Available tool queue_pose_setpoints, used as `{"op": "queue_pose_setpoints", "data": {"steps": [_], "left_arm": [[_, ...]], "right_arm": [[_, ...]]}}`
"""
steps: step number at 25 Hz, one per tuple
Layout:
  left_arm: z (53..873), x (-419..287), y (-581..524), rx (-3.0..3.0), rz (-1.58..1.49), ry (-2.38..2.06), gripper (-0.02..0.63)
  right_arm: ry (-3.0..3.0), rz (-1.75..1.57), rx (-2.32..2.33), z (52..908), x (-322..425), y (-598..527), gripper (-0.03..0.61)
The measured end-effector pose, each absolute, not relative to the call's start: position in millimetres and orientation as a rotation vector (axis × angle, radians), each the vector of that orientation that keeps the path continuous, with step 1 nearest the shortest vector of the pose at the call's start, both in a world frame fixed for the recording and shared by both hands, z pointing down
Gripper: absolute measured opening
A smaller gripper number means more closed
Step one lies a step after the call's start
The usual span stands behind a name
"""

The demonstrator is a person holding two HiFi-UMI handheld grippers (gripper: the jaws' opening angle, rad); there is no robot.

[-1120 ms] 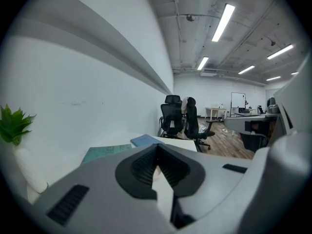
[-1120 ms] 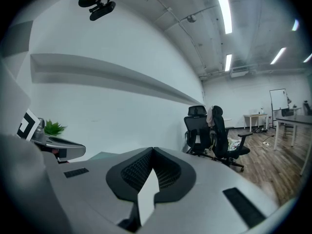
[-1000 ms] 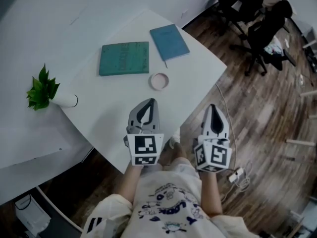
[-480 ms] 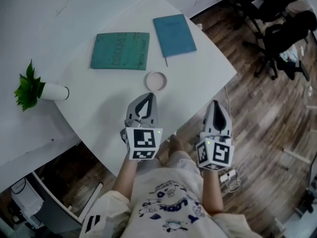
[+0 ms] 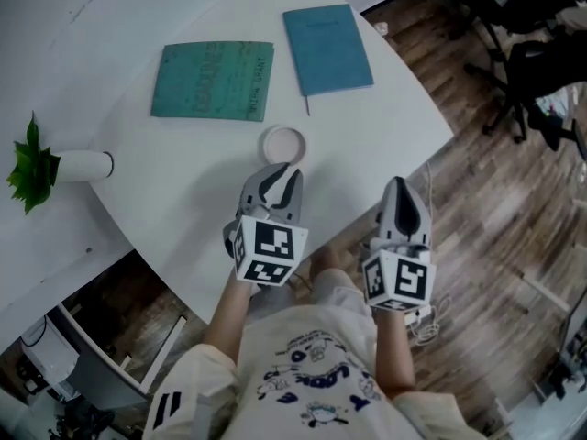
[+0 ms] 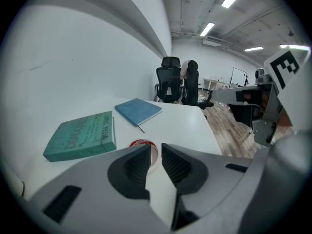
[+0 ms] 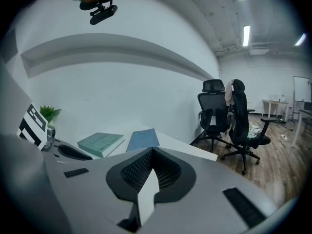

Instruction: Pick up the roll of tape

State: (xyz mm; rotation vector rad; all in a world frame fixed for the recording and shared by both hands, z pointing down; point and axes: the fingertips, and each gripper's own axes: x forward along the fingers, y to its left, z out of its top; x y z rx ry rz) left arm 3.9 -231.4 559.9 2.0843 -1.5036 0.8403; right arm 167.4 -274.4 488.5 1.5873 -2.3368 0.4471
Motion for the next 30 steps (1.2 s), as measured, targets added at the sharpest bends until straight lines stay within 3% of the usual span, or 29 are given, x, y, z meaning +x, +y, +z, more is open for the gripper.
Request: {"op": "queue_pose_setpoints", "data": {"steps": [10, 24, 30], "left_arm": [[603.9, 5.9, -236.4, 1.993, 0.989, -1.384, 0.127], [628.0, 7.7, -242.5, 1.93, 1.181, -1.34, 0.125], [628.4, 10.9, -242.2, 1.978, 1.28, -1.286, 0.077]], "right_arm": [[-2.322, 0.474, 1.511, 517.0, 165.4, -283.8, 0.001], [-2.284, 0.526, 1.499, 537.4, 168.0, -289.1, 0.0], [-2.274, 0.531, 1.503, 538.9, 168.6, -289.3, 0.0]]}}
